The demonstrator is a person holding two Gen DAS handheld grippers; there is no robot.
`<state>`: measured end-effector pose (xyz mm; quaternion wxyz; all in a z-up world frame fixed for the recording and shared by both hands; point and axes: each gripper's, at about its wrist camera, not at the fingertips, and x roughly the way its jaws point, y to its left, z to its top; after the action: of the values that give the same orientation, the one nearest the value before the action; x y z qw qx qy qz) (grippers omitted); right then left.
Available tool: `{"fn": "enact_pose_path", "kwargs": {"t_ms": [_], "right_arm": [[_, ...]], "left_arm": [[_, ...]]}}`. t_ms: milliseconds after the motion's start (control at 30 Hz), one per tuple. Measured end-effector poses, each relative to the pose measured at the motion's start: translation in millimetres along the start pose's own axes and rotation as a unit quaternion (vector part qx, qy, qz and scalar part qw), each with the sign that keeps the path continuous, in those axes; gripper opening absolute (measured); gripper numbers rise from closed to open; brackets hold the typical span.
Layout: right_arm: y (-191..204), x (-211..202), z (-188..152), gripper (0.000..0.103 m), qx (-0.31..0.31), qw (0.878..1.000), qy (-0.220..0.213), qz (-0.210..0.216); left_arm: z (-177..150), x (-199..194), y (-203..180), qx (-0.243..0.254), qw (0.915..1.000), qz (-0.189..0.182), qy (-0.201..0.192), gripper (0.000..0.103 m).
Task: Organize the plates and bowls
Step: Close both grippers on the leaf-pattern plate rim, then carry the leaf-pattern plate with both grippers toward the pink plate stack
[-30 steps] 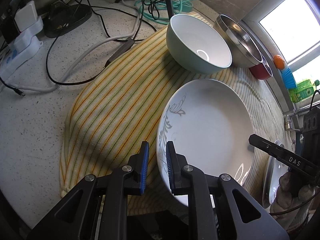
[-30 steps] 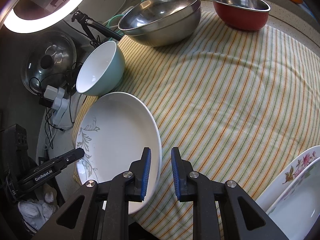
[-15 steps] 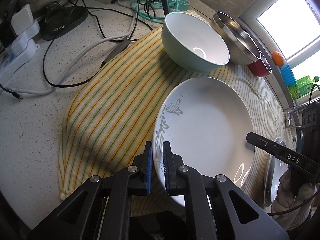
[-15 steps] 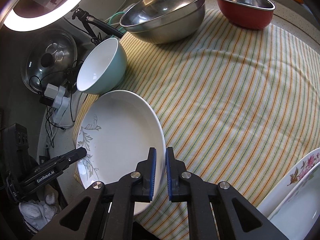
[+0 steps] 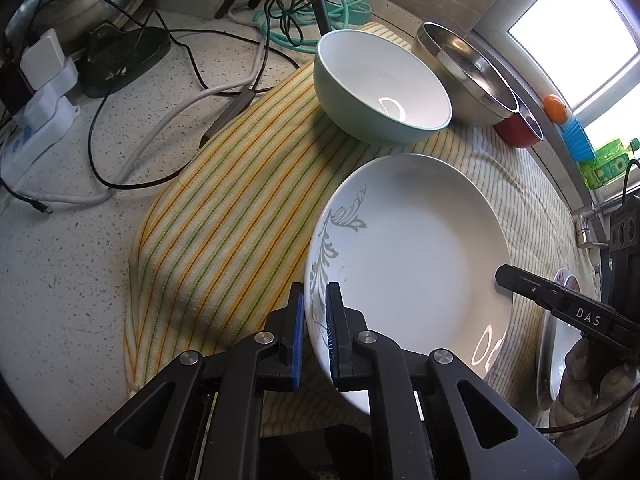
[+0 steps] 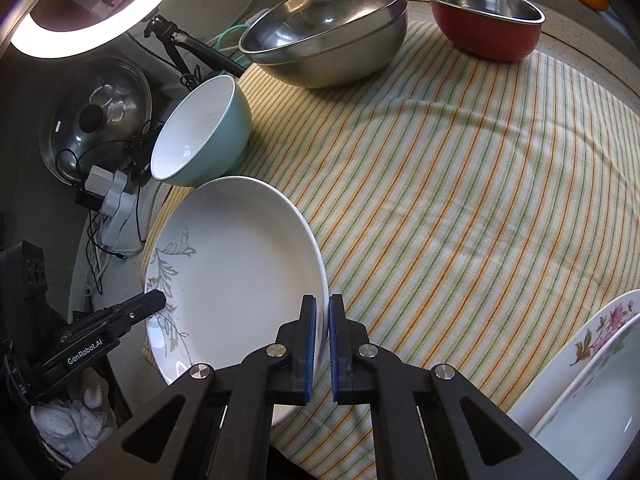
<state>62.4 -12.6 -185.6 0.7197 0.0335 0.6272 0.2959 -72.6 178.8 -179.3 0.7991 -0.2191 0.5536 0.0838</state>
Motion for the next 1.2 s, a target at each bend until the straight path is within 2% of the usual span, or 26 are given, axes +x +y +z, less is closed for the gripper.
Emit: {"fn": "enact_pose_path", "kwargs": {"t_ms": [467,933,1200], "right_arm": [[-11,-37,-4,0.006,0.018,0.999,-0.035,-0.003],[-51,-87,-23,0.006,0.073,0.994,-0.082,-0.019],[-81,-115,-43,0.006,0.113,0.988,-0.103,-0.030]], "left_arm": [[7,-9,-22,0.021,0.9996,-0.019,-0.009,0.008],[16,-13,-80,0.079,0.9953,-0.053,-0.015,0.008],[20,-10,-121,0.120,0.9899,-0.075,-0.011,0.008]]}}
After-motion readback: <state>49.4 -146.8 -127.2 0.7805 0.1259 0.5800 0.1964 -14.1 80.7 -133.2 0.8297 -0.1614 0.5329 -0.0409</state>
